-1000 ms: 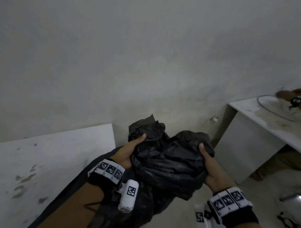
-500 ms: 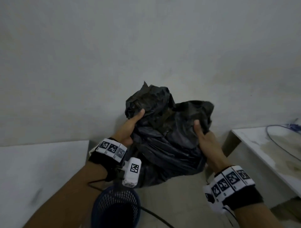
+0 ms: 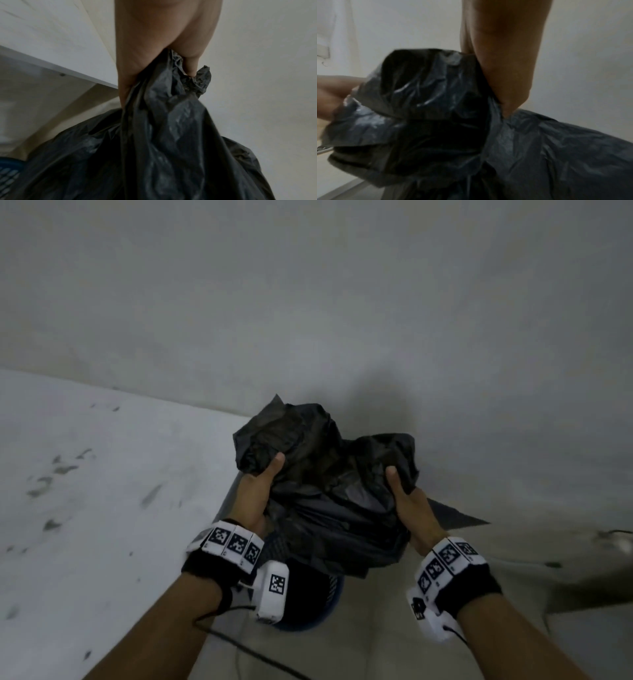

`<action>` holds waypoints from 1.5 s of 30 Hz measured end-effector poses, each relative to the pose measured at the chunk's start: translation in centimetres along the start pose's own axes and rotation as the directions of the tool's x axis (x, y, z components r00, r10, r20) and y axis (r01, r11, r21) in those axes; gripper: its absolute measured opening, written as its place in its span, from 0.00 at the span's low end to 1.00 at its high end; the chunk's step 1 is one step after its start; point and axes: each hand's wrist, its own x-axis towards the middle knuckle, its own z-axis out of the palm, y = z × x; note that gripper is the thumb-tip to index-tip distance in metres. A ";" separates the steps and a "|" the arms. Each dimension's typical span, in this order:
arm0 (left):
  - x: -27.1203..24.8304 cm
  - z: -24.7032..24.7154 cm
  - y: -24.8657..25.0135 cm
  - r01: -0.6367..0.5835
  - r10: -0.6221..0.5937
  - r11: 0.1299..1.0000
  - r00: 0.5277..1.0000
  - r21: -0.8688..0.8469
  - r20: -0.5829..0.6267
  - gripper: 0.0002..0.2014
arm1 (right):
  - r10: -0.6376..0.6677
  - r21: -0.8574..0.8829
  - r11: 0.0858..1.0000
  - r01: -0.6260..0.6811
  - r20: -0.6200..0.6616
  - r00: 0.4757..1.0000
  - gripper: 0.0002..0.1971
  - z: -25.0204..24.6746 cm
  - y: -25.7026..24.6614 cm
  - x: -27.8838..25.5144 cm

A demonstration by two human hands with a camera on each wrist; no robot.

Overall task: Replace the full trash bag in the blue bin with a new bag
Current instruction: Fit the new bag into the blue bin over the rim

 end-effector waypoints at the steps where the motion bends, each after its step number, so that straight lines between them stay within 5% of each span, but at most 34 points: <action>1: 0.3 -1.1 -1.5 -0.007 0.008 1.000 1.000 0.011 -0.021 0.17 | 0.031 0.060 0.998 -0.032 0.009 0.999 0.38 0.9 2.0 1.2; 5: 2.9 -5.4 -8.7 -0.006 0.017 0.997 0.990 0.079 -0.138 0.23 | 0.123 0.215 0.968 -0.125 0.023 0.992 0.55 4.7 10.1 5.7; 8: 5.8 -8.6 -15.8 -0.016 0.048 0.988 0.977 0.151 -0.208 0.36 | 0.167 0.269 0.948 -0.172 0.041 0.985 0.49 7.8 16.4 9.1; 11: 9.2 -11.7 -22.6 -0.034 0.075 0.981 0.975 0.191 -0.207 0.38 | 0.186 0.243 0.950 -0.198 0.075 0.980 0.50 10.5 23.0 12.8; 13: 11.8 -13.6 -27.1 -0.047 0.090 0.968 0.982 0.245 -0.167 0.39 | 0.134 0.204 0.969 -0.141 0.045 0.990 0.46 12.1 27.2 15.5; 15: 14.5 -15.2 -31.1 -0.081 0.116 0.944 0.989 0.319 -0.092 0.30 | 0.083 0.163 0.983 -0.086 0.030 0.996 0.39 13.2 30.9 17.6; 17: 17.4 -16.8 -34.6 -0.111 0.107 0.916 0.994 0.386 0.032 0.28 | 0.030 0.086 0.996 -0.037 0.084 0.996 0.41 14.1 34.0 19.5; 20: 21.0 -18.5 -39.2 -0.122 -0.010 0.800 0.976 0.588 0.216 0.50 | -0.064 -0.164 0.983 0.089 0.151 0.986 0.39 14.8 37.0 21.5; 22: 22.4 -19.1 -41.5 -0.113 -0.109 0.640 0.966 0.760 0.236 0.57 | -0.154 -0.350 0.913 0.210 0.180 0.971 0.43 15.0 38.6 22.2; 25: 23.2 -19.8 -42.1 -0.161 -0.146 0.455 0.957 0.876 0.252 0.58 | -0.211 -0.563 0.785 0.257 0.146 0.966 0.62 15.1 40.7 23.5; 28: 22.3 -20.1 -41.3 -0.213 -0.081 0.435 0.958 0.875 0.273 0.62 | -0.195 -0.717 0.674 0.180 0.063 0.979 0.59 14.9 41.7 23.6; 32: 21.6 -20.5 -41.3 -0.220 -0.022 0.491 0.964 0.843 0.264 0.42 | -0.187 -0.791 0.598 0.132 0.023 0.982 0.60 15.1 42.3 23.1; 34: 21.2 -20.9 -42.0 -0.170 -0.073 0.468 0.971 0.867 0.230 0.47 | -0.226 -0.827 0.552 0.107 -0.025 0.974 0.56 15.1 42.8 22.7; 37: 20.8 -22.2 -43.3 -0.130 -0.207 0.478 0.944 0.868 0.256 0.54 | -0.360 -0.865 0.475 0.163 -0.022 0.933 0.37 15.0 42.4 21.7; 41: 20.2 -23.5 -43.7 -0.149 -0.247 0.568 0.907 0.809 0.340 0.59 | -0.469 -0.820 0.492 0.291 0.032 0.883 0.36 15.5 40.4 20.8; 45: 17.7 -22.4 -40.2 -0.346 0.096 0.668 0.918 0.659 0.384 0.45 | -0.583 -0.600 0.642 0.477 0.022 0.812 0.33 15.7 37.7 19.1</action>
